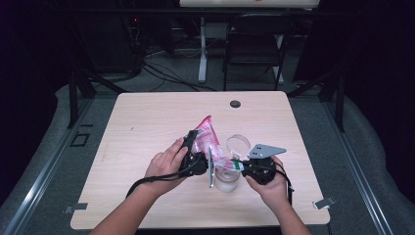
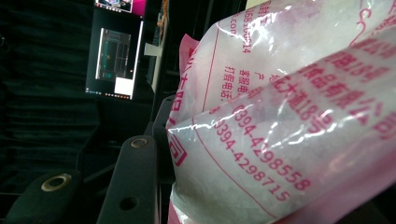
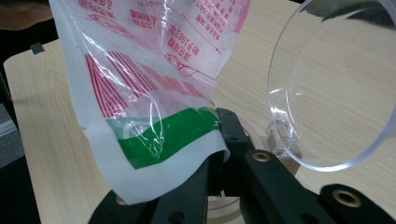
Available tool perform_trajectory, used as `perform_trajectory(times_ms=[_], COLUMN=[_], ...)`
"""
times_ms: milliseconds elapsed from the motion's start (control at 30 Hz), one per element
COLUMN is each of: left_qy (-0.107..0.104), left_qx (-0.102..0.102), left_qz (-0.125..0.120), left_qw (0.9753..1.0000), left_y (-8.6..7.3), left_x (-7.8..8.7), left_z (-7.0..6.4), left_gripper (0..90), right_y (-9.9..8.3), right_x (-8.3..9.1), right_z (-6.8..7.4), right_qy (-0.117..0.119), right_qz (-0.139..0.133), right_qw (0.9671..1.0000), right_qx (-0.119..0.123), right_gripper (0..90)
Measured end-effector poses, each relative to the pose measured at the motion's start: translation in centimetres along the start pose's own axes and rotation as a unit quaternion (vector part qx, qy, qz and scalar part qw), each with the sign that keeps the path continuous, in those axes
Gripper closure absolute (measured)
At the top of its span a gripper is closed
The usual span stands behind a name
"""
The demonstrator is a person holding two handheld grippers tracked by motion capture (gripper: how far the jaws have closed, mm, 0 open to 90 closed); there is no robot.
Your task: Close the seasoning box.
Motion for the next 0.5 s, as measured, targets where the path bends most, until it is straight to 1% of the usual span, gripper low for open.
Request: perform_trajectory(times_ms=[500], left_qy=[0.002], left_qx=[-0.003], left_qz=[-0.001], left_qw=[1.0], left_y=[0.11], left_x=[0.06], left_z=[0.12], left_gripper=[61.2], right_y=[0.02], right_x=[0.05], right_z=[-0.05], right_qy=[0.0], right_qz=[0.0], right_qw=[1.0], right_qx=[0.0], right_gripper=[90.0])
Point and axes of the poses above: each handheld gripper's, and its own axes: x roughly backward along the jaws, y roughly out of its top, z roughly to its left, the point moved 5 cm from there along -x, roughly forward along the jaws, and after that the axes turned 15 degrees about -y, right-handed, at the moved point
